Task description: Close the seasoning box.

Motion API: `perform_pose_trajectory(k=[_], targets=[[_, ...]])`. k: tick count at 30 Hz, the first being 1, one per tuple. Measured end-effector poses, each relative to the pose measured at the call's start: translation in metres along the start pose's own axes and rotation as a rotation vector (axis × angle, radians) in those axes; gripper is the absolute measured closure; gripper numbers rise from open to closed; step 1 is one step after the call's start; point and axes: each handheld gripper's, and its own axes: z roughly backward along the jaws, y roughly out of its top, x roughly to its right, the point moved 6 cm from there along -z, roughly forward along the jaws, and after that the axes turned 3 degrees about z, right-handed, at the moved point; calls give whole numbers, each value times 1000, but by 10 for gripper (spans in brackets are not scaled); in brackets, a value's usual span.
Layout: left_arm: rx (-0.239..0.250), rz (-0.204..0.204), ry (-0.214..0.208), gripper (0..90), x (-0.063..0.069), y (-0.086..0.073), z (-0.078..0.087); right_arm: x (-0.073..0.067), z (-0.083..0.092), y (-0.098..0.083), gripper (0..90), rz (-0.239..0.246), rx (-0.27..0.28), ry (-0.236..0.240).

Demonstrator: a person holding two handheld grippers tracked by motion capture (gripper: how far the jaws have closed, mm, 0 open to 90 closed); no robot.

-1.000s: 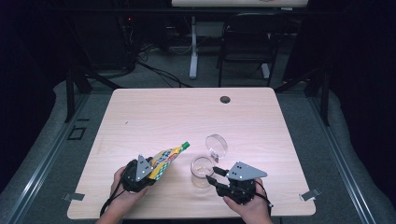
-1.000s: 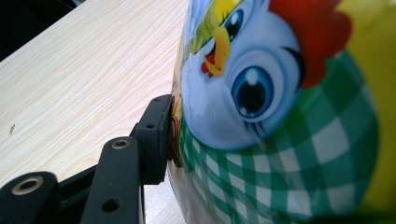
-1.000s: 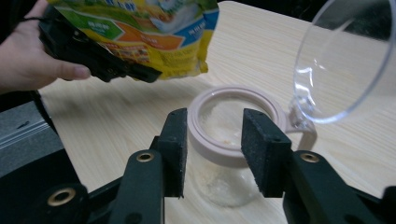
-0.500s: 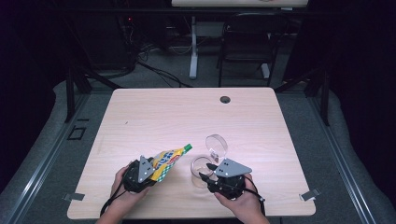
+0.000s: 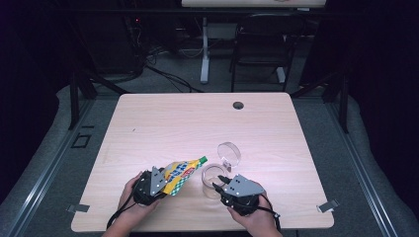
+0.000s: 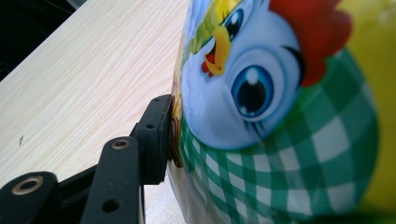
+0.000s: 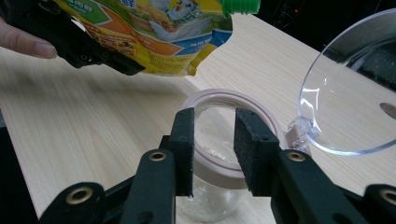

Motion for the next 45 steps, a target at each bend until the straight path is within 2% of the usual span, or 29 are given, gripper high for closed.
perform_pose_trajectory(k=[12, 25, 36, 45], targets=[[-28, -60, 25, 507, 6, 1, -2, -4, 6, 3, 707, 34, 52, -26], [-45, -125, 66, 507, 11, 1, -4, -5, 1, 7, 716, 88, 37, -42], [-53, -156, 85, 507, 13, 1, -5, -3, -2, 9, 768, 111, 33, -60], [-51, -167, 85, 507, 13, 2, -5, -6, -4, 11, 782, 195, 6, -63]])
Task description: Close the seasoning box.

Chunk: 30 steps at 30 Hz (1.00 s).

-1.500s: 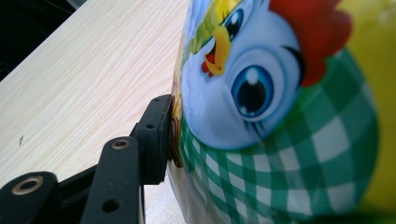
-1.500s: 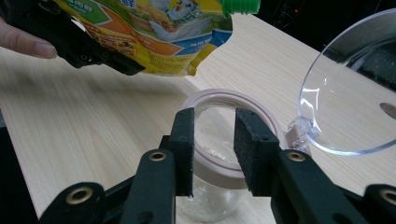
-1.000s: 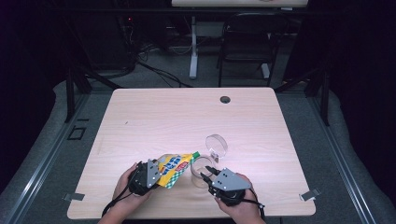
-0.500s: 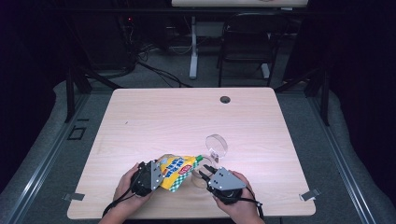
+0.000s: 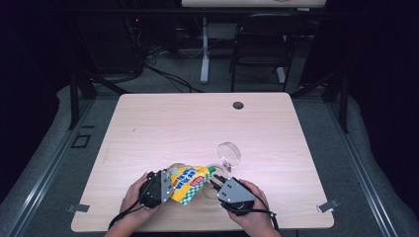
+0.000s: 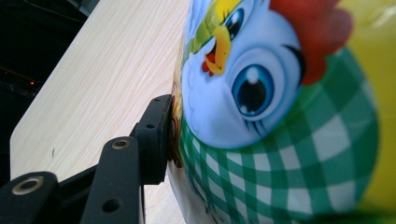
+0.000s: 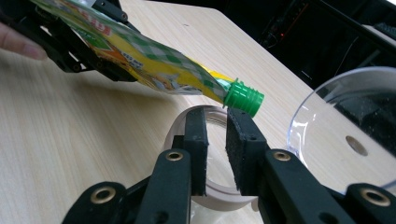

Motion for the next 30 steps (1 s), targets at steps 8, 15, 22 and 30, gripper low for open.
perform_pose_trajectory(k=[8, 15, 22, 30], targets=[[-3, -3, 7, 507, -1, 0, 0, 1, -1, 5, 800, 46, -12, 3], [-3, -6, 8, 507, -2, 0, 0, 3, 1, 9, 812, 92, -23, -1], [-6, -5, 10, 507, -2, -1, 1, 2, 2, 11, 813, 170, -43, -15], [-14, -22, 19, 507, -2, -1, 1, 3, 3, 13, 814, 189, -49, -20]])
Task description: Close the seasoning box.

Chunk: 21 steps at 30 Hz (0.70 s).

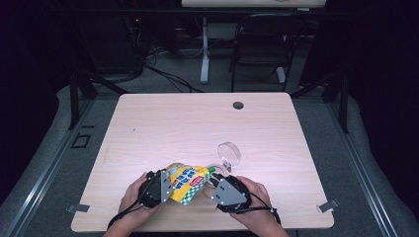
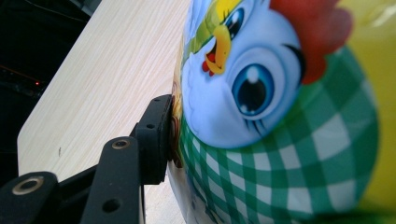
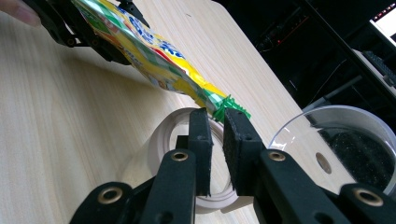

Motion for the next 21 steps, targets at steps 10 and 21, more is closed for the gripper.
perform_pose_trajectory(k=[10, 21], targets=[[-7, -17, 8, 508, 1, 0, -1, -6, -5, 3, 804, 35, -3, 0], [-14, -43, 35, 508, 0, -1, 0, -8, -6, 3, 815, 42, -13, 5]])
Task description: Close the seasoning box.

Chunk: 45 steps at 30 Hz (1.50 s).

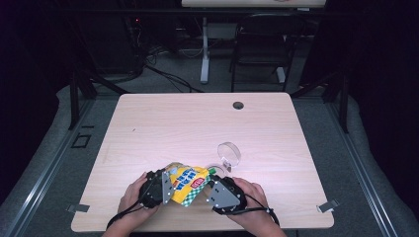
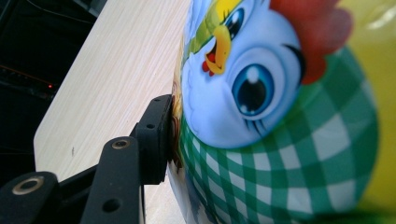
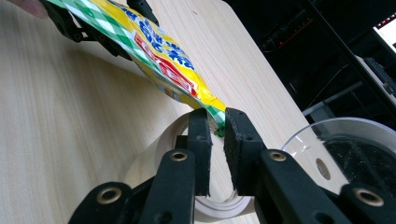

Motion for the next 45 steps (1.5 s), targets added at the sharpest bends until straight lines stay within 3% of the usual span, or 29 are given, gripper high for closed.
perform_pose_trajectory(k=[14, 35, 45], targets=[[-7, -36, 39, 508, -2, 1, 1, -3, -1, -3, 840, -15, -4, 8], [-27, -115, 133, 509, -6, 3, 6, -7, -3, -9, 830, -41, 6, 0], [-31, -130, 148, 509, -7, 3, 7, -9, -4, -10, 828, -51, 12, 1]])
